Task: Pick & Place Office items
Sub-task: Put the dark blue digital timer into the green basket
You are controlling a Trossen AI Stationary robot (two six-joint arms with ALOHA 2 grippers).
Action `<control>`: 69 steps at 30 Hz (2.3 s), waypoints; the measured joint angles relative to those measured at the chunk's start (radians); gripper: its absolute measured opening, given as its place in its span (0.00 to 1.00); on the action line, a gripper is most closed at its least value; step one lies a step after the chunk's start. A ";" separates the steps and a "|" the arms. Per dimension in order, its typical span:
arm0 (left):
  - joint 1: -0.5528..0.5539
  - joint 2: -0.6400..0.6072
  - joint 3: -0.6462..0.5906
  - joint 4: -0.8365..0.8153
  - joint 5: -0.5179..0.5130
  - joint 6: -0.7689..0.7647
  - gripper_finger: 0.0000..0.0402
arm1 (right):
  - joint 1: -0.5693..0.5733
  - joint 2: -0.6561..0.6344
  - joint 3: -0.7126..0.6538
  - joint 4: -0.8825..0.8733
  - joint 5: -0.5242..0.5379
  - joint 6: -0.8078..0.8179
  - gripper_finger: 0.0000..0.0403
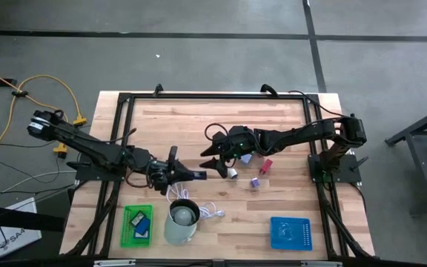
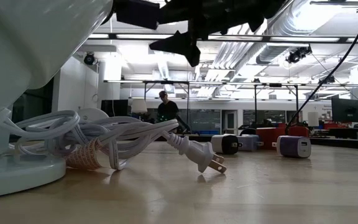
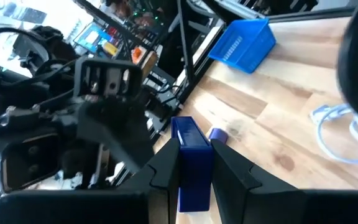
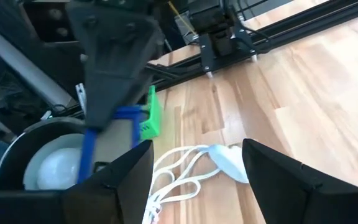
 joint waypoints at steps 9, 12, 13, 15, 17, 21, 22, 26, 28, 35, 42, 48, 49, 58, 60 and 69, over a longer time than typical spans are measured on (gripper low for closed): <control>-0.084 0.000 0.000 -0.004 -0.011 -0.024 0.16 | 0.000 0.000 0.000 0.002 0.093 0.000 0.58; -0.119 0.000 0.000 -0.004 -0.034 -0.026 0.16 | 0.000 0.000 0.000 0.002 0.121 0.000 0.58; -0.131 0.000 0.000 -0.004 -0.049 -0.031 0.16 | 0.000 0.000 0.000 0.002 0.129 0.000 0.58; -0.154 0.000 0.000 -0.004 -0.077 -0.042 0.16 | 0.000 0.000 0.000 0.002 0.141 0.000 0.58; -0.176 0.000 0.000 -0.004 -0.106 -0.044 0.16 | 0.000 0.000 0.000 0.002 0.141 0.000 0.58; -0.208 0.000 0.000 -0.002 -0.144 -0.044 0.16 | 0.000 0.000 0.000 0.002 0.141 0.000 0.58; -0.214 0.000 0.000 -0.002 -0.149 -0.044 0.16 | 0.000 0.000 0.000 0.002 0.141 0.000 0.58; -0.229 0.000 0.000 -0.001 -0.171 -0.049 0.16 | 0.001 0.000 0.000 0.002 0.140 0.000 0.58; -0.231 0.000 0.000 -0.001 -0.172 -0.052 0.16 | 0.001 0.000 0.000 0.002 0.140 0.000 0.58; -0.231 0.000 0.000 0.003 -0.172 -0.051 0.16 | 0.001 0.000 0.000 0.002 0.140 0.000 0.58; -0.237 -0.097 -0.001 -0.056 -0.174 -0.003 0.16 | 0.001 0.000 -0.001 0.002 0.140 0.000 0.58; -0.308 -0.224 -0.001 -0.164 -0.235 -0.057 0.16 | 0.001 0.000 -0.001 0.002 0.140 0.000 0.58; -0.330 -0.243 -0.001 -0.182 -0.252 -0.066 0.16 | 0.001 0.000 -0.001 0.002 0.140 0.000 0.58; -0.616 -0.328 -0.001 -0.337 -0.518 -0.153 0.16 | 0.001 0.000 -0.001 0.002 0.140 0.000 0.58; -0.683 -0.331 -0.001 -0.354 -0.538 -0.168 0.16 | 0.001 0.000 -0.001 0.002 0.140 0.000 0.58; -0.888 -0.332 -0.001 -0.367 -0.562 -0.184 0.16 | 0.001 0.000 -0.001 0.002 0.140 0.000 0.58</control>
